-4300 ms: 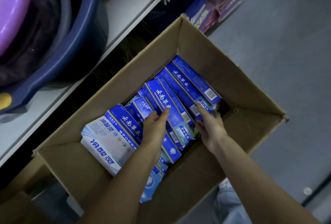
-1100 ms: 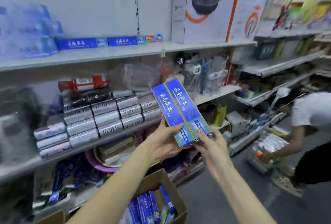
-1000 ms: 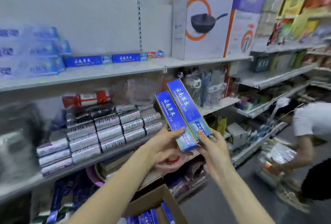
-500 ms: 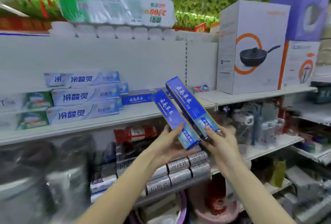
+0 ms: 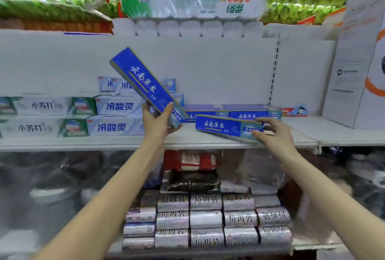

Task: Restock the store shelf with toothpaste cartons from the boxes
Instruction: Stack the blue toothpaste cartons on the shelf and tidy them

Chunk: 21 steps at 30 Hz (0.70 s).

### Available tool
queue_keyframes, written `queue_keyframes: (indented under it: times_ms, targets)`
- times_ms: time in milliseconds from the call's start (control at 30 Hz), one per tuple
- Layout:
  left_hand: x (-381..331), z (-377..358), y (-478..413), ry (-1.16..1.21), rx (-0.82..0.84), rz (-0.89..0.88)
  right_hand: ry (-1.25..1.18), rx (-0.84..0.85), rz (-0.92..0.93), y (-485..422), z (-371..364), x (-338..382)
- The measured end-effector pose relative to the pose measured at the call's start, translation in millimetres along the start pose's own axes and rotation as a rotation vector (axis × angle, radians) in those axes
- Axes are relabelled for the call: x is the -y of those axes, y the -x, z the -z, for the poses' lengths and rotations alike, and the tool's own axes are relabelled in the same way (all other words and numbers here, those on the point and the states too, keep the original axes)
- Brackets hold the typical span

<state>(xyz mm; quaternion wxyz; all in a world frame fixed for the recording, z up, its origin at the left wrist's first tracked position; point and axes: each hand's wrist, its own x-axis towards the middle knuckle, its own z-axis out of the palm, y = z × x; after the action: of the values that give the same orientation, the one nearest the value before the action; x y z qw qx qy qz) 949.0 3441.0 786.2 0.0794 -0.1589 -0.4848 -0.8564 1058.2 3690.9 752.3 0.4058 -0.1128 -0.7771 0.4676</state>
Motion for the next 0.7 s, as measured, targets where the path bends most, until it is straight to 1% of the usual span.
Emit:
queue_keyframes:
  times_ms: [133, 233, 267, 400, 467, 600, 700]
  targets:
    - [22, -23, -15, -0.021, -0.085, -0.072, 0.048, 0.176, 0.119, -51, -8, -16]
    - [42, -40, -21, -0.017, -0.134, -0.079, 0.279, 0.258, 0.194, -87, -14, -32]
    - [49, -43, -23, -0.022, -0.157, -0.085, 0.318, 0.291, 0.215, -98, -16, -35]
    - [62, -42, -29, -0.040, -0.242, -0.128, 0.345, 0.398, 0.261, -132, -28, -38]
    - [64, -38, -32, -0.084, -0.269, -0.156, 0.344, 0.448, 0.267, -141, -38, -39]
    - [71, -37, -34, -0.228, -0.281, -0.184, 0.419, 0.507, 0.304, -151, -59, -47]
    - [72, -39, -34, -0.228, -0.287, -0.186, 0.423, 0.501, 0.328, -156, -71, -54]
